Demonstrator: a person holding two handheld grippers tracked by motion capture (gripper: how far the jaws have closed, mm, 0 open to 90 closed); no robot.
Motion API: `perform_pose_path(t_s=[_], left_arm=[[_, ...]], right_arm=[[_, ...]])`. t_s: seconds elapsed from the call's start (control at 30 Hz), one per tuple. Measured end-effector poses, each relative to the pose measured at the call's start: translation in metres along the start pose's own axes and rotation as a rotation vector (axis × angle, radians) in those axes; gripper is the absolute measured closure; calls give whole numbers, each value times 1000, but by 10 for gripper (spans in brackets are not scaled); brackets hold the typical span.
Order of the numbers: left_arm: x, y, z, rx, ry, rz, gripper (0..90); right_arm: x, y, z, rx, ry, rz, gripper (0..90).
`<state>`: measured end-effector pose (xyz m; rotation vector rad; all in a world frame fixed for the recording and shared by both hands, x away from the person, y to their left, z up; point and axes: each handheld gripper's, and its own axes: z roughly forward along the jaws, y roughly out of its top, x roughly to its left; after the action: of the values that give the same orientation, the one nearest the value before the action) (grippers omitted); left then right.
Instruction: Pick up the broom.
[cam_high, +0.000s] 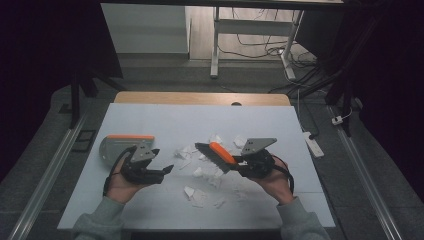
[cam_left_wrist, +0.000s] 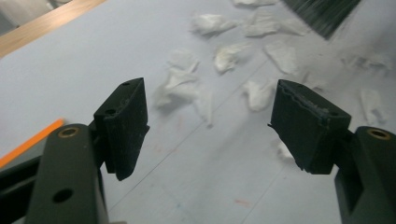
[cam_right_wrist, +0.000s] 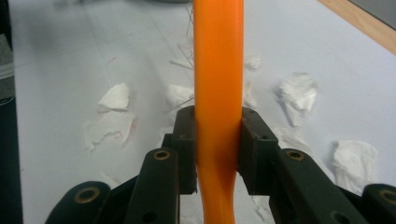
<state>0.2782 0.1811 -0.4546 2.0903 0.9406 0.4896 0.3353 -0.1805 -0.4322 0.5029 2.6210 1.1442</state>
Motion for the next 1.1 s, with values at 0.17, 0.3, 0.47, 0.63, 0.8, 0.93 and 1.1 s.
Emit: perform_pose_path(t_s=[0.17,0.3,0.47,0.63,0.8,0.93,1.1], left_arm=[[8,-15,-4,16,25,-37,285],[12,-30,-7,37,43,-60,283],[21,-53,-15,60,79,-100,280],[29,-65,-15,65,97,-145,281],[30,-66,-11,70,87,-139,279],[29,-66,-11,68,85,-136,279],[30,-67,-11,66,83,-143,279]], right_arm=[[-7,-3,-7,-12,-33,34,703],[-15,-6,-15,-25,-73,71,703],[-28,-11,-28,-30,-142,139,703],[-40,-18,-37,-45,-183,196,703],[-47,-22,-38,-36,-204,215,703],[-50,-24,-38,-29,-209,228,703],[-51,-26,-39,-25,-219,230,703]])
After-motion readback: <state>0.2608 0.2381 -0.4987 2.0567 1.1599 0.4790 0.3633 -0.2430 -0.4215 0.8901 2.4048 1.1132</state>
